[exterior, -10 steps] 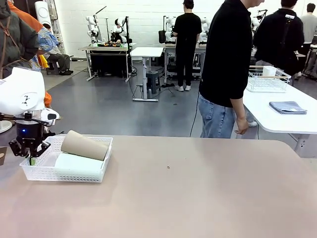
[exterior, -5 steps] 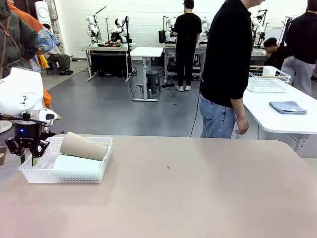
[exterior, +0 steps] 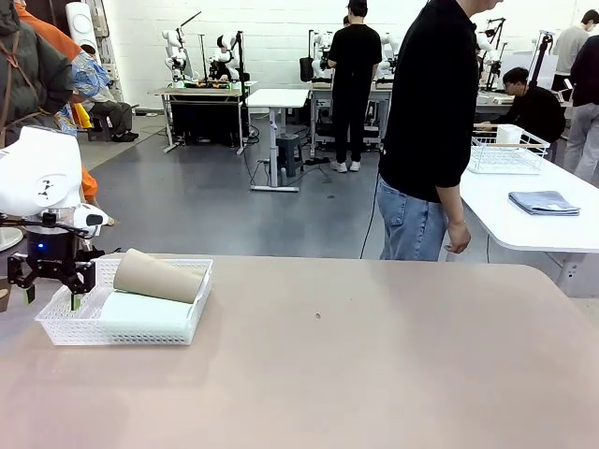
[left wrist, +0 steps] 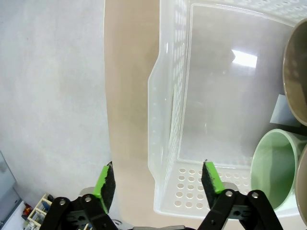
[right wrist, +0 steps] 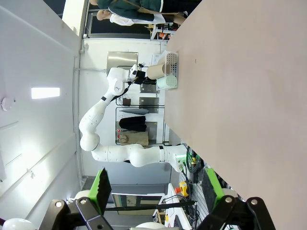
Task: Clean and organize the cups into the basket.
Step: Move the Organizing basket back to the left side of the table.
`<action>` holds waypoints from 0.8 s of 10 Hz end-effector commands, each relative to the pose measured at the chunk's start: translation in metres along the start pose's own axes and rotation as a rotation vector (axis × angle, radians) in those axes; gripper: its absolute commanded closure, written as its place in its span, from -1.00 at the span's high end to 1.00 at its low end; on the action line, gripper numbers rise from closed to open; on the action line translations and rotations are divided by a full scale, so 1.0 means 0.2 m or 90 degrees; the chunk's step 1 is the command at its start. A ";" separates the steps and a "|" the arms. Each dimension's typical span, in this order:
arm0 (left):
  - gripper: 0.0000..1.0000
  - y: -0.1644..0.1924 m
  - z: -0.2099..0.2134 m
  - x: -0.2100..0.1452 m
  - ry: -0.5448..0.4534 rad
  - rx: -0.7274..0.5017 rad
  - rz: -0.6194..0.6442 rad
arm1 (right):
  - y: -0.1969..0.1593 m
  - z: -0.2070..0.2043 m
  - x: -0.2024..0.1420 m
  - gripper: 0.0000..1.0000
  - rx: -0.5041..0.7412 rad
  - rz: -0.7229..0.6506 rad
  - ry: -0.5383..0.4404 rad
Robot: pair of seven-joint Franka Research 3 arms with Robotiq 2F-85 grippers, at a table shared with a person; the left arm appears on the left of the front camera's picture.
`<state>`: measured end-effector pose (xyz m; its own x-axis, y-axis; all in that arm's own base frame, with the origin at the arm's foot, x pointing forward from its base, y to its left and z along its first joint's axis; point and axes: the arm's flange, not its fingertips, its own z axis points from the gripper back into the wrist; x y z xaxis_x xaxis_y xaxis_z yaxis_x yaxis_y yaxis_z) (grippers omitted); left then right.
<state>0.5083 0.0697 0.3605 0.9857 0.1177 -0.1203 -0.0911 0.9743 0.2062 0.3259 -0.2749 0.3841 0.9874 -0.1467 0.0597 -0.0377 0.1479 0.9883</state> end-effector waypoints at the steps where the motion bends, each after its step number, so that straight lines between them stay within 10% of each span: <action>1: 1.00 0.03 0.02 0.00 0.006 0.004 -0.018 | 0.00 0.00 -0.01 1.00 -0.008 -0.001 0.000; 5: 1.00 0.07 0.12 -0.09 -0.014 -0.007 -0.003 | 0.00 0.00 -0.01 1.00 -0.008 -0.001 0.000; 8: 1.00 0.06 0.36 -0.50 -0.099 -0.054 -0.020 | 0.00 0.00 -0.01 1.00 -0.008 -0.001 0.000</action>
<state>0.4574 0.0615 0.4318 0.9944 0.1056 -0.0084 -0.1024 0.9787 0.1782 0.3261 -0.2747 0.3841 0.9875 -0.1460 0.0596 -0.0378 0.1480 0.9883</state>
